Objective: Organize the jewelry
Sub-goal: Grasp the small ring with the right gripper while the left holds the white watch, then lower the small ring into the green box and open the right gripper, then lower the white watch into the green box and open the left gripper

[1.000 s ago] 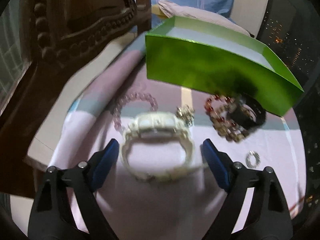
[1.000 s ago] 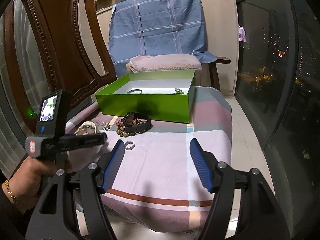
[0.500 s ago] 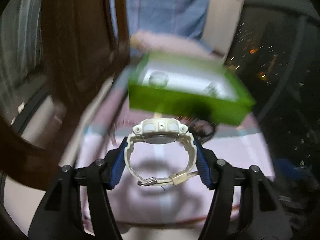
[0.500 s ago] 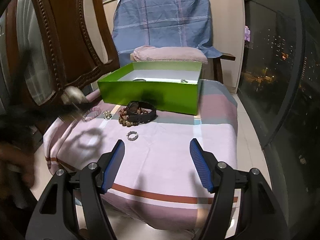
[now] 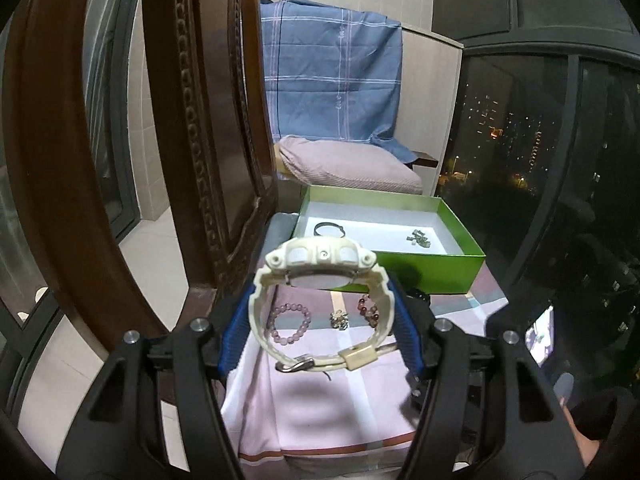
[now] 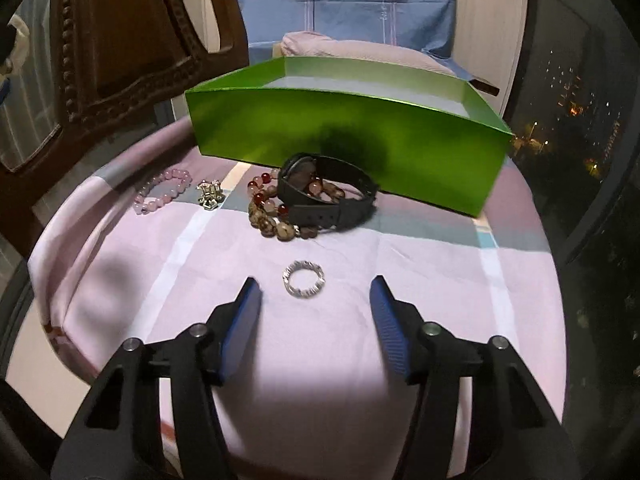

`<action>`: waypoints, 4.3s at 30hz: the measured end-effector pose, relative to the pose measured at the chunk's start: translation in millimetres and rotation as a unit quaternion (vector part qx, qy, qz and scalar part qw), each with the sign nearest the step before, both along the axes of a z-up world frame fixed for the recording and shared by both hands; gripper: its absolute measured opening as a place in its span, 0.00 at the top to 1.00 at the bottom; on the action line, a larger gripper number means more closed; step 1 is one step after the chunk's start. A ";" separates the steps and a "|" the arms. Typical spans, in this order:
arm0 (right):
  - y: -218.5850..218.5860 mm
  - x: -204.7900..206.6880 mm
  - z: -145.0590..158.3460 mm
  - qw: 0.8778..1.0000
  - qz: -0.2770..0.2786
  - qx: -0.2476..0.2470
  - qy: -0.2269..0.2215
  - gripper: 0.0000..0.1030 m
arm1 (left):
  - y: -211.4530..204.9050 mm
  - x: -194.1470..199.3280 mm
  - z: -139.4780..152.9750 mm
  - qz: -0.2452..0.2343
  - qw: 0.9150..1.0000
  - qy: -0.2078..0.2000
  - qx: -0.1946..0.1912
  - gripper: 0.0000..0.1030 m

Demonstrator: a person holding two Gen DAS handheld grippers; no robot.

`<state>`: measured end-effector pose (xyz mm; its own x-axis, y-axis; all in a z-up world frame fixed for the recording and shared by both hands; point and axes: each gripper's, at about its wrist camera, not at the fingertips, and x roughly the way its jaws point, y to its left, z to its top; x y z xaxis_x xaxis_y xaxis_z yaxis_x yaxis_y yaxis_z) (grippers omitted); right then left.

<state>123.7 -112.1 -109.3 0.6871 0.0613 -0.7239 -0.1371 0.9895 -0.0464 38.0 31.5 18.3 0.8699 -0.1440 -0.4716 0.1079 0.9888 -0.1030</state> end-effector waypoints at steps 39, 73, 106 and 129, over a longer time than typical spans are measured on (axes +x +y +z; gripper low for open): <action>-83.0 -70.3 83.5 0.988 -0.040 0.090 -0.123 0.79 | -43.6 32.9 -42.0 -0.024 0.997 0.067 -0.002 0.40; -83.7 103.0 126.0 0.986 -0.091 0.063 -0.124 0.52 | -43.4 31.7 -34.6 -0.044 0.997 0.069 0.000 0.40; -179.2 -37.0 94.6 0.969 -0.128 0.170 -0.127 0.28 | -95.6 194.8 -4.9 -0.052 0.990 0.133 -0.005 0.15; -125.9 -49.2 85.9 0.984 -0.084 0.095 -0.122 0.28 | -41.8 31.4 -49.6 -0.021 0.998 0.052 -0.011 0.05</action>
<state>74.4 -238.0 -23.3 0.8516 0.0494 -0.5219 0.0220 0.9913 0.1298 69.3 -10.3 -31.2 0.8092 -0.1918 -0.5554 0.1375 0.9808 -0.1383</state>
